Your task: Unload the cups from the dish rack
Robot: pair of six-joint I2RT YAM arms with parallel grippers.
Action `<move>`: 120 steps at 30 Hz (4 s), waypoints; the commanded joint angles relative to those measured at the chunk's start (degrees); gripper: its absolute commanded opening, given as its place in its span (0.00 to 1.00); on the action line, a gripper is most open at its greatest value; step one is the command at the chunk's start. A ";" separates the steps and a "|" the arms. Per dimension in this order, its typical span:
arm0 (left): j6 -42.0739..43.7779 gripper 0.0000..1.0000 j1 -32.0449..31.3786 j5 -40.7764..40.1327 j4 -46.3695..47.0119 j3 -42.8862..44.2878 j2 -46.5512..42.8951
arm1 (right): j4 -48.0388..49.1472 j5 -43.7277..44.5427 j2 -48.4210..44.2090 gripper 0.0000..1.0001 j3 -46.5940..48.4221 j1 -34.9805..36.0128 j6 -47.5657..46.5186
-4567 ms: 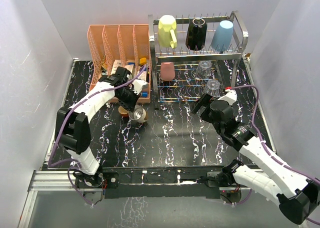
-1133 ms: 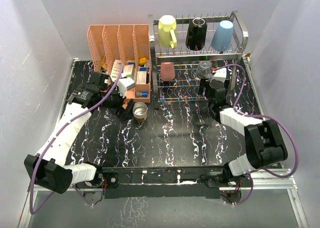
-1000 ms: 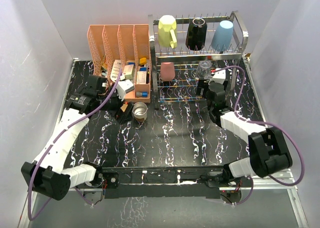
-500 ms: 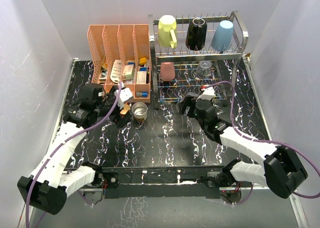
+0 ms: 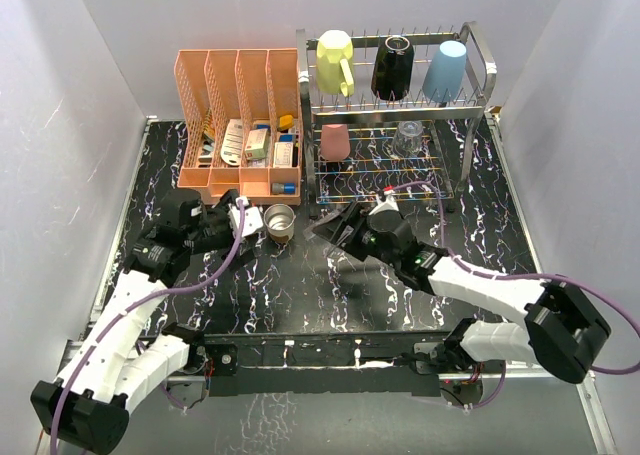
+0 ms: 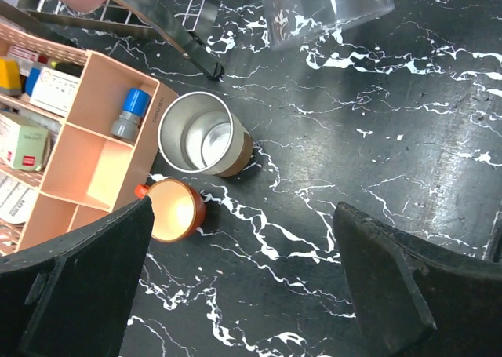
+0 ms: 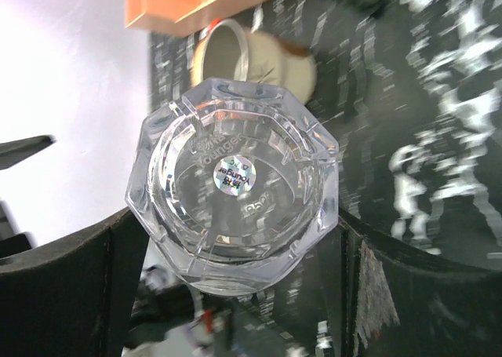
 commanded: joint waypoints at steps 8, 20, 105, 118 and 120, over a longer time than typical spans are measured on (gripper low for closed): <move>1.01 0.85 -0.35 7.74 6.24 -2.46 -5.59 | 31.65 -17.62 10.84 0.57 2.34 3.58 31.69; -6.73 0.63 -0.44 7.45 11.84 -2.64 -6.29 | 37.82 -18.11 16.25 0.58 6.47 8.18 41.07; -14.23 0.96 3.68 -13.22 -36.50 42.25 34.71 | 36.01 2.32 36.59 0.98 22.93 -18.57 -59.44; -13.29 0.97 3.75 -10.06 -37.55 43.65 36.39 | 36.69 2.50 52.34 0.98 38.96 -18.57 -60.29; -13.18 0.97 3.70 -9.65 -37.90 43.96 36.42 | 36.74 2.75 53.79 0.98 40.38 -18.56 -60.41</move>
